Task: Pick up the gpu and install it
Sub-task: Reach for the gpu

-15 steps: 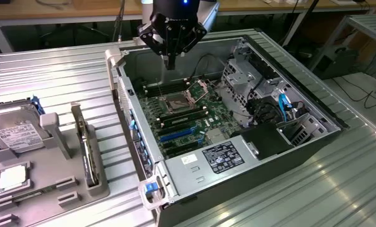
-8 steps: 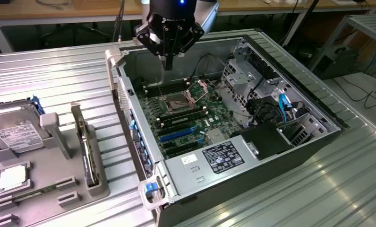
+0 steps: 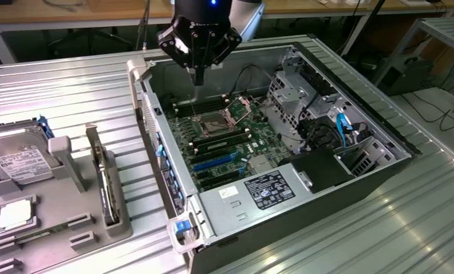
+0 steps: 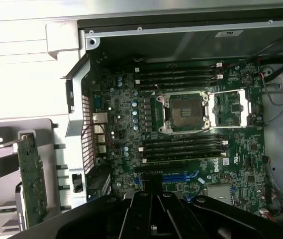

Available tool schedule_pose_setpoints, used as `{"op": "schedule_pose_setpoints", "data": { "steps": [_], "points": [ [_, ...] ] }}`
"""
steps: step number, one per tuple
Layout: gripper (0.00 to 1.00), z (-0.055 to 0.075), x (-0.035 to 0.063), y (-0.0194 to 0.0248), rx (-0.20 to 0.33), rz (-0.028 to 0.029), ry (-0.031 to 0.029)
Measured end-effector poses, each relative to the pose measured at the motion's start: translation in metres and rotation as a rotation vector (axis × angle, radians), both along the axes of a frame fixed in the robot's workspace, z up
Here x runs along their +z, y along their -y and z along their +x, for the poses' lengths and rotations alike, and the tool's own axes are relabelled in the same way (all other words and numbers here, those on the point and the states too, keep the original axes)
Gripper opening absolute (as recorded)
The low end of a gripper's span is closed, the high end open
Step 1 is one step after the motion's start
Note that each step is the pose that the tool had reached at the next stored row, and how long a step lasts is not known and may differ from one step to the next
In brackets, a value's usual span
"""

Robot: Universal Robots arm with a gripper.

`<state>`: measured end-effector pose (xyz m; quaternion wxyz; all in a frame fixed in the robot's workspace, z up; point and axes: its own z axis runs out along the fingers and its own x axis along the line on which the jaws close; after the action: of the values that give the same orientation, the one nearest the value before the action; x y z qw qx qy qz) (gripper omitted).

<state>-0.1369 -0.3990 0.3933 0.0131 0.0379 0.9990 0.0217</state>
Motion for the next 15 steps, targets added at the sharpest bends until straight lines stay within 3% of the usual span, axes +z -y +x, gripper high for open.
{"op": "schedule_pose_setpoints", "data": {
  "steps": [15],
  "points": [
    [0.1,-0.015,0.0,0.0,0.0,0.0,0.0]
  ]
}}
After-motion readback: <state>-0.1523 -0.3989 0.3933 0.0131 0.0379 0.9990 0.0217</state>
